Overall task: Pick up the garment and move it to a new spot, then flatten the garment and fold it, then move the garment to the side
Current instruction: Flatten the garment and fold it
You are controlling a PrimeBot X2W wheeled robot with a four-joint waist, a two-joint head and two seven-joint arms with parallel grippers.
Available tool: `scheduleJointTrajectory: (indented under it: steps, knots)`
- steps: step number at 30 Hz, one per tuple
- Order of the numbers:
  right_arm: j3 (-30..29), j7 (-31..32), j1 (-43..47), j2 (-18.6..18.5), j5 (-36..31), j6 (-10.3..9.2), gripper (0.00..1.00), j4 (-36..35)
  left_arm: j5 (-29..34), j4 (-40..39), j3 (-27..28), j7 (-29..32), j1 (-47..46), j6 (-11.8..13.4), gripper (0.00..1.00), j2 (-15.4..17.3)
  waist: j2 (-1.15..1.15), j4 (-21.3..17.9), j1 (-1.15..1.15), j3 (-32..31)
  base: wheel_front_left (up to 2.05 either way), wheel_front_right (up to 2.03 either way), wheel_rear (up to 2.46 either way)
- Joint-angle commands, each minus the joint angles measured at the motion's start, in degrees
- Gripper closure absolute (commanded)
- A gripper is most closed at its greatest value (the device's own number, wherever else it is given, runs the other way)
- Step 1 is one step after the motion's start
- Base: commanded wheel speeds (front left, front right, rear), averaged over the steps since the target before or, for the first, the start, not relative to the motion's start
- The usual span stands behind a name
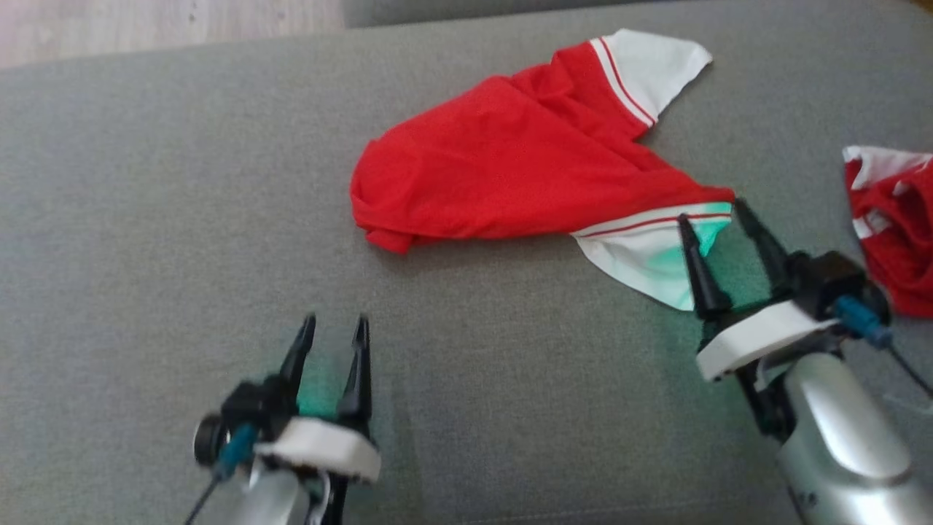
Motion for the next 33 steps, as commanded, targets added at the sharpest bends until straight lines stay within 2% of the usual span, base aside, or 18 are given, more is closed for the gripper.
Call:
scheduleJointTrajectory:
  steps: [1, 8, 17, 20, 21, 22, 25, 28, 33]
  knots:
    - [0.91, -0.77, 0.3, 0.76, -0.48, 0.21, 0.0, -2.53, -0.97, -0.41, 0.96, -0.55, -4.35, -0.14, 0.0, 0.17, 0.0, -0.65, -0.01, 2.08, 0.0, 0.0, 0.0]
    - [2.0, -0.78, -0.69, 2.93, -1.04, 0.21, 0.0, -4.67, -3.77, 7.23, -1.78, -0.55, -13.05, -1.83, 0.0, 0.17, 0.0, -2.97, -0.01, 5.97, 0.0, 0.0, 0.0]
    - [2.41, -0.78, -1.18, 4.03, -0.54, 0.21, 0.0, -4.81, -7.07, 12.85, -2.12, -0.55, -20.28, -3.0, 0.0, 0.17, 0.0, -5.61, -0.01, 7.83, 0.0, 0.0, 0.0]
    - [2.32, -0.78, -1.07, 4.33, -0.48, 0.21, 0.0, -4.77, -6.7, 13.27, -1.44, -0.55, -21.45, -2.15, 0.0, 0.17, 0.0, -5.79, -0.01, 7.83, 0.0, 0.0, 0.0]
    - [2.27, -0.78, -1.01, 4.5, -0.46, 0.21, 0.0, -4.77, -5.91, 13.43, -0.88, -0.55, -21.82, -1.06, 0.56, 0.17, 0.0, -5.8, -0.01, 7.75, 0.0, 0.0, 0.0]
    - [2.22, -0.78, -0.91, 4.68, -0.38, 0.21, 0.0, -4.72, -5.0, 13.43, -0.38, -0.55, -22.04, -0.17, 1.0, 0.17, 0.0, -5.72, -0.01, 7.54, 0.0, 0.0, 0.0]
    - [1.67, -0.78, -0.35, 5.09, -0.07, 0.21, 0.0, -4.46, -0.51, 11.36, 1.08, -0.55, -22.14, 1.66, 1.0, 0.17, 0.0, -4.74, -0.01, 6.49, 0.0, 0.0, 0.0]
    - [1.01, -0.78, 0.72, 5.5, 0.03, 0.21, 0.0, -4.03, 4.93, 5.35, 3.96, -0.55, -21.0, 3.93, 1.0, 0.5, 0.0, -2.94, -0.01, 4.97, 0.0, 0.0, 0.0]
    - [0.33, -0.78, 2.6, 6.14, 0.6, 0.21, 0.0, -2.75, 14.83, -5.56, 5.61, -0.55, -19.65, 6.15, 1.0, 3.79, 0.0, 0.64, -0.01, 2.25, 0.0, 0.0, 0.0]
